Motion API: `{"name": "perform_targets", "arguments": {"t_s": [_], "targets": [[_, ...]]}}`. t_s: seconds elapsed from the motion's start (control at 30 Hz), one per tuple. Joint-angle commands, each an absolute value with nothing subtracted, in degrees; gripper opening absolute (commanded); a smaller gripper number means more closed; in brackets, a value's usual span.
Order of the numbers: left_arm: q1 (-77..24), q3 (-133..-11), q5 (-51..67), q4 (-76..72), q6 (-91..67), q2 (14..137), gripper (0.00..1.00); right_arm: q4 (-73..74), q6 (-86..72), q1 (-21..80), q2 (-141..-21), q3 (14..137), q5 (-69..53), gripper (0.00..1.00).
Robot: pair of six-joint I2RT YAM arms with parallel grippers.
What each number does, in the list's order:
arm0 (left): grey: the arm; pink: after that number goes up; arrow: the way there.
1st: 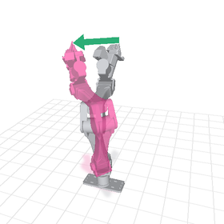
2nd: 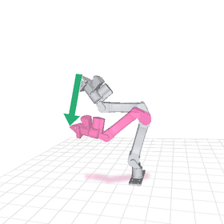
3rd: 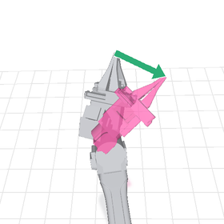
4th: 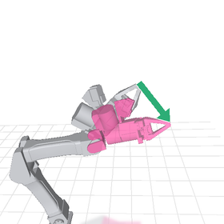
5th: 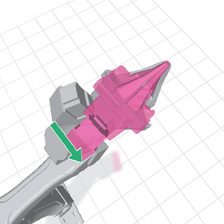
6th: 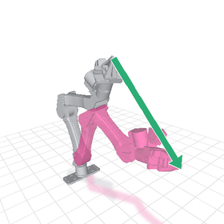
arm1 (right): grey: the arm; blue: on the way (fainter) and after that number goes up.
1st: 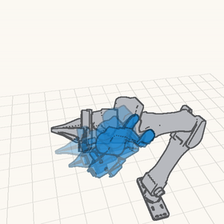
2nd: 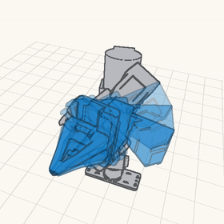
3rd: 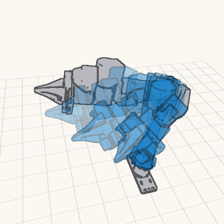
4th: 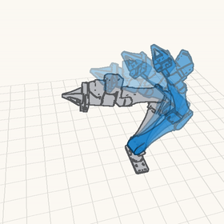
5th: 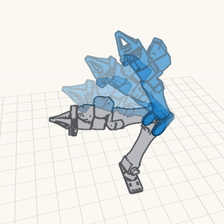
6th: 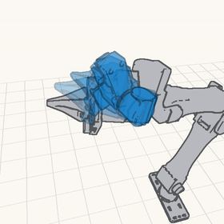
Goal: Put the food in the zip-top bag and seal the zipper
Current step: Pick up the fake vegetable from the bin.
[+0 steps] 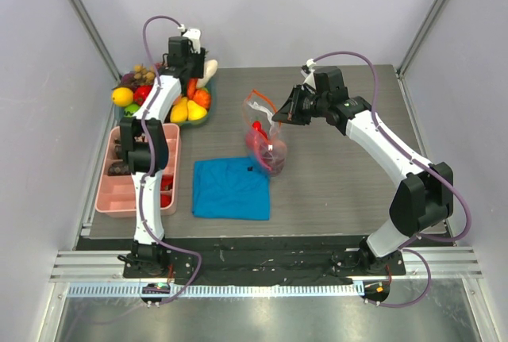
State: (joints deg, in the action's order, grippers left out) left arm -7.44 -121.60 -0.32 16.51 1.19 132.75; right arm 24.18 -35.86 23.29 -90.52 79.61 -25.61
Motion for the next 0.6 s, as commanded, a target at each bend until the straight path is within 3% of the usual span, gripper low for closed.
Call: {"name": "perform_targets", "arguments": {"t_s": [0.0,0.33,0.57], "targets": [[-7.8,-123.3,-0.5,14.1,2.8,132.8,0.47,22.6,-34.9,23.6,-90.5,81.7,-25.7,0.01],[-8.0,-121.3,-2.8,15.9,1.8,122.5,0.26,22.5,-35.0,23.6,-90.4,81.5,-25.8,0.01],[-8.9,-116.1,9.8,17.8,-4.6,108.5,0.19,21.4,-35.0,23.6,-90.3,80.5,-26.2,0.01]]}}
